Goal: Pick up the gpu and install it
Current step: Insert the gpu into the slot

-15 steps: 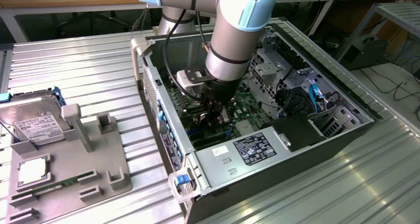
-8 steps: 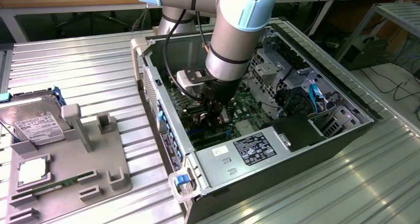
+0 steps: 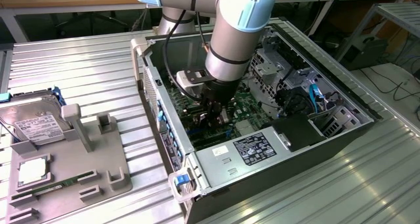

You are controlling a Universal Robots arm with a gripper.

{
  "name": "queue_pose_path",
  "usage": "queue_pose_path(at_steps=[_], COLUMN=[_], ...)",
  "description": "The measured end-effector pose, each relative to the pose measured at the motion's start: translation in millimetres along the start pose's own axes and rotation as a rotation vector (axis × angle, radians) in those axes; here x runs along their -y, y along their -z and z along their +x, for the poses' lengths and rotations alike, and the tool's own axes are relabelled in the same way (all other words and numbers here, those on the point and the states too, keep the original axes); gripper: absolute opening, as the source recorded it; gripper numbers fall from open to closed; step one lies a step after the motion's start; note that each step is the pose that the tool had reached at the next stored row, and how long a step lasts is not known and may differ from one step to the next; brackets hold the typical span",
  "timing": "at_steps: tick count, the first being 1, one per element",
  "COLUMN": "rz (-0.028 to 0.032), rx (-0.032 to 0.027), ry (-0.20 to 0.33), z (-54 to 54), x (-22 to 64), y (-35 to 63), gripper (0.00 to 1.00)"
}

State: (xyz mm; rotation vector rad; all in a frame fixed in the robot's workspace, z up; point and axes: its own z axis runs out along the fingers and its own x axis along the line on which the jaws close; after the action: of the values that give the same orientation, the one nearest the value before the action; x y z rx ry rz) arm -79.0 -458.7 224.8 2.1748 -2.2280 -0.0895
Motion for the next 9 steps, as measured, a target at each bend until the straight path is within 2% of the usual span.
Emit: queue_pose_path(at_steps=[9], rz=[0.0004], rx=[-0.0002], ry=[0.000], z=[0.0], x=[0.2], y=[-4.7], gripper=[0.29])
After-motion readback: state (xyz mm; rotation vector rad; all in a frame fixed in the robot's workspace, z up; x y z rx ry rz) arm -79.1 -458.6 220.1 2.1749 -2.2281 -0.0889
